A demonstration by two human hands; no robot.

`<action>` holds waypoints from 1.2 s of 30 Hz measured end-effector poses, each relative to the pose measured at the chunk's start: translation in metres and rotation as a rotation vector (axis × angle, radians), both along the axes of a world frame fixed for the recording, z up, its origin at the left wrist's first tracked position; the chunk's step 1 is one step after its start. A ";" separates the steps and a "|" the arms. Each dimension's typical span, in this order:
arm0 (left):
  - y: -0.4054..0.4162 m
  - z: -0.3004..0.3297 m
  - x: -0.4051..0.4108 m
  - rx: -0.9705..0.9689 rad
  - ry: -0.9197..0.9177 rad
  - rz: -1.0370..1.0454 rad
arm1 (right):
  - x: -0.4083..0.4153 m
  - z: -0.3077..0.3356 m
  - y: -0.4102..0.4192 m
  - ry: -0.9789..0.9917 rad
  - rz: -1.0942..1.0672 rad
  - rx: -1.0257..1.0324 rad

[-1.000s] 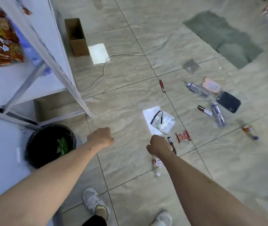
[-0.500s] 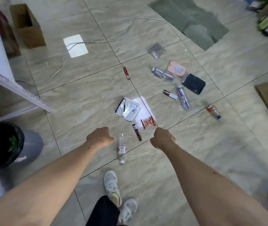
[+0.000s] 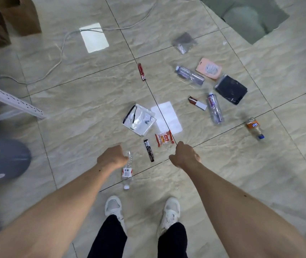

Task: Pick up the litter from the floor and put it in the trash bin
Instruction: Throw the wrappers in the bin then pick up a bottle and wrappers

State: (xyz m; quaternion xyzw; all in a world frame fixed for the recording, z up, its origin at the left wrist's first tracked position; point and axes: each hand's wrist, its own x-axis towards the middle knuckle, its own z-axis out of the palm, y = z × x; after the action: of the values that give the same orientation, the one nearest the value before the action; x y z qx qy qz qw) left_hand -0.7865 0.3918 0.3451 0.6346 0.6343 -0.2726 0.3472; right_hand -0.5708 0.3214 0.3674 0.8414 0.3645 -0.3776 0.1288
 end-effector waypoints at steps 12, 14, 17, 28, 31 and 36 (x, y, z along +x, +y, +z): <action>-0.028 -0.235 0.001 0.006 0.023 0.205 | 0.018 -0.250 0.020 0.052 0.268 -0.029; -0.029 -0.280 -0.003 0.016 0.032 0.211 | 0.016 -0.296 0.024 0.045 0.284 -0.013; -0.027 -0.346 -0.009 -0.011 0.102 0.203 | 0.012 -0.364 0.034 0.013 0.327 0.026; 0.018 -0.435 -0.009 0.219 -0.009 0.274 | 0.007 -0.484 0.073 -0.116 0.351 0.143; 0.024 -0.435 -0.002 0.267 -0.018 0.258 | 0.004 -0.491 0.068 -0.110 0.294 0.141; 0.020 -0.431 0.006 0.270 -0.013 0.234 | 0.007 -0.491 0.049 -0.141 0.310 0.342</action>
State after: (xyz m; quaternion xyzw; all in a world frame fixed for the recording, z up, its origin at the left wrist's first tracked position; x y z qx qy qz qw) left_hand -0.7808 0.4113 -0.0859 0.5991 0.7324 -0.1385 0.2922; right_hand -0.5640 0.3701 -0.1235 0.8092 0.5381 -0.2265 0.0660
